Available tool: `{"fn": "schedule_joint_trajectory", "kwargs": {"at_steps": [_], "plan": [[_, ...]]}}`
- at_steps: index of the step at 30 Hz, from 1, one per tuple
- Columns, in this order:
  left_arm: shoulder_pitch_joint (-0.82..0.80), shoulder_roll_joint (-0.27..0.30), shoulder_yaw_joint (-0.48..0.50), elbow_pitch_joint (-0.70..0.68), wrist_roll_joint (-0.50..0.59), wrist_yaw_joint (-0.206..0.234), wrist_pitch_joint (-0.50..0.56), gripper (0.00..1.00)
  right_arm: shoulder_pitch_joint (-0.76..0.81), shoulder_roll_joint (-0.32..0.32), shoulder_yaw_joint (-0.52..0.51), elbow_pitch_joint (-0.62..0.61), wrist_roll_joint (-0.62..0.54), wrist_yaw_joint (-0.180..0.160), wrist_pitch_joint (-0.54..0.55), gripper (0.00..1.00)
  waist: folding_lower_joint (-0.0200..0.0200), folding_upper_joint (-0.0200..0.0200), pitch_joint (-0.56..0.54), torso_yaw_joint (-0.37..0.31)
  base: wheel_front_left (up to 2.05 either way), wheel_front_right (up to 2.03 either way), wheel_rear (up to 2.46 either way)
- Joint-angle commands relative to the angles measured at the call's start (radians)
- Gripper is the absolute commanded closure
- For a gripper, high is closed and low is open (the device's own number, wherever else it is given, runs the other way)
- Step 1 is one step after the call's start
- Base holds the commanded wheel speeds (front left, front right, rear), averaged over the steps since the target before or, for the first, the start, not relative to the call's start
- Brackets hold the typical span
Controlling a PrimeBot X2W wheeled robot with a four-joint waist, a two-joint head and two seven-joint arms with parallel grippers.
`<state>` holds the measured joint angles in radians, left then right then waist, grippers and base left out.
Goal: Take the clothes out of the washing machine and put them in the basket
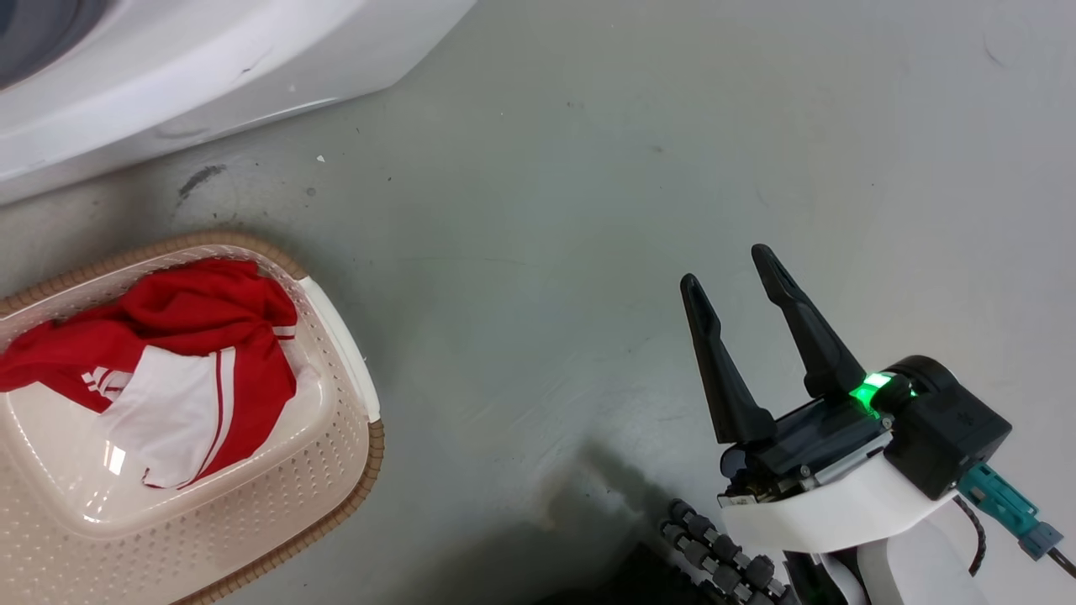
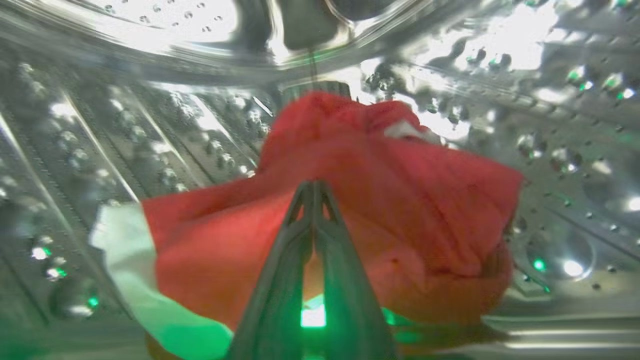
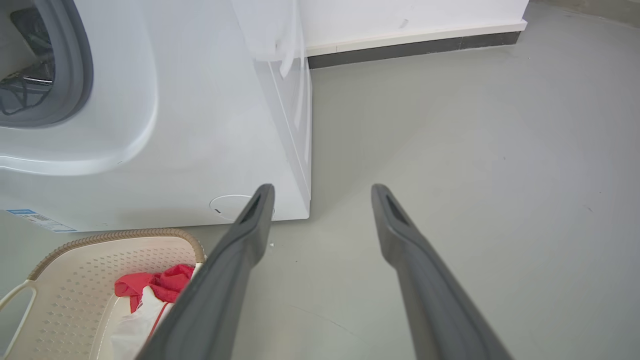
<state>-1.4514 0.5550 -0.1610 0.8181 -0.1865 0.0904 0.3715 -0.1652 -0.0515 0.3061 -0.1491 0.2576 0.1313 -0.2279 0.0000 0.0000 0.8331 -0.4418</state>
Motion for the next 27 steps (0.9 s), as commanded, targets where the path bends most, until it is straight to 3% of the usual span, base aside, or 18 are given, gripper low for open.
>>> {"fn": "schedule_joint_trajectory", "kwargs": {"at_steps": [1,7,15,27], "plan": [[0.034,0.012,0.002,-0.036,0.009,0.018,-0.035,1.00,-0.010,0.002,-0.003,0.003,0.002,-0.001,0.001,0.00,0.0000,0.0000,-0.010,0.003,0.00,0.00,0.00],[0.094,0.026,0.011,-0.127,0.010,0.051,-0.126,1.00,-0.010,0.002,-0.022,0.006,-0.008,-0.001,0.006,0.00,0.0000,0.0000,-0.035,0.019,0.00,0.00,0.00],[0.200,-0.027,0.036,-0.160,-0.038,0.067,-0.336,1.00,-0.031,0.002,-0.068,0.007,-0.018,-0.001,0.007,0.00,0.0000,0.0000,-0.101,0.066,0.00,0.00,0.00],[0.410,-0.123,0.068,-0.009,-0.137,-0.003,-0.596,1.00,0.043,0.002,-0.146,0.009,-0.057,-0.001,0.053,0.00,0.0000,0.0000,-0.343,0.146,0.00,0.00,0.00]]}}
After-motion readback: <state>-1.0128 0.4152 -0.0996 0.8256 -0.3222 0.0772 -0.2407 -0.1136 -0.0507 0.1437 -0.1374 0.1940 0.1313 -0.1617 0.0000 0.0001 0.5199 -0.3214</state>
